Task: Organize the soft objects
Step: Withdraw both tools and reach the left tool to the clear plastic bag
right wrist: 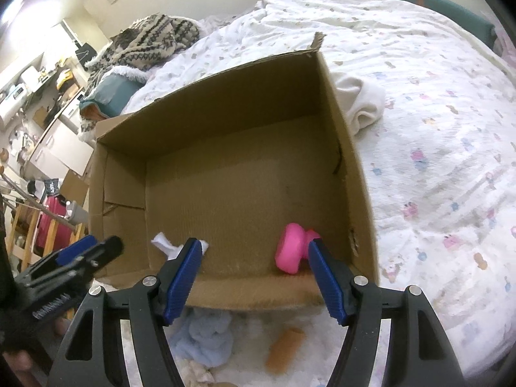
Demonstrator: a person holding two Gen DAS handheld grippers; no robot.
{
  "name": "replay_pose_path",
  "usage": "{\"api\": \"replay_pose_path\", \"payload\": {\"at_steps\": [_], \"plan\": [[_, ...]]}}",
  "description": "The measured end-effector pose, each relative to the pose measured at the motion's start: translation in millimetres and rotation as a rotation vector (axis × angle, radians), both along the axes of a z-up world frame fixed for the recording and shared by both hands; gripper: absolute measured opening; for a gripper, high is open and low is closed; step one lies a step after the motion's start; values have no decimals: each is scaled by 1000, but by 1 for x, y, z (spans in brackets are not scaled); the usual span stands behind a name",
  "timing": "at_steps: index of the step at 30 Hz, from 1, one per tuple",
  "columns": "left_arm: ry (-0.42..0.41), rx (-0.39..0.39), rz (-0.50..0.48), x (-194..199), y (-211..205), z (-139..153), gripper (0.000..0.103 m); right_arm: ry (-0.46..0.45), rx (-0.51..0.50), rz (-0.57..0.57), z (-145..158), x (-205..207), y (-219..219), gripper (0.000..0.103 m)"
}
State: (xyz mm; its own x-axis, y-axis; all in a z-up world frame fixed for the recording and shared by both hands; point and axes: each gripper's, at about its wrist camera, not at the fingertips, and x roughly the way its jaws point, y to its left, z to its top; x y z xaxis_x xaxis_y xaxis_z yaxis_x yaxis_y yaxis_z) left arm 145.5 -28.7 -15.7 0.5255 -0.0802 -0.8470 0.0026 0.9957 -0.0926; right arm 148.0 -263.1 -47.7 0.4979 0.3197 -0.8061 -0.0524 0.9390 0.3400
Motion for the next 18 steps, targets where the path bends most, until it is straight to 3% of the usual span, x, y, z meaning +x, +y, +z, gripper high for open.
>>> {"api": "replay_pose_path", "payload": {"at_steps": [18], "plan": [[34,23,24,-50,20,6,64,-5,-1,-19,11,-47,-7,72]]}}
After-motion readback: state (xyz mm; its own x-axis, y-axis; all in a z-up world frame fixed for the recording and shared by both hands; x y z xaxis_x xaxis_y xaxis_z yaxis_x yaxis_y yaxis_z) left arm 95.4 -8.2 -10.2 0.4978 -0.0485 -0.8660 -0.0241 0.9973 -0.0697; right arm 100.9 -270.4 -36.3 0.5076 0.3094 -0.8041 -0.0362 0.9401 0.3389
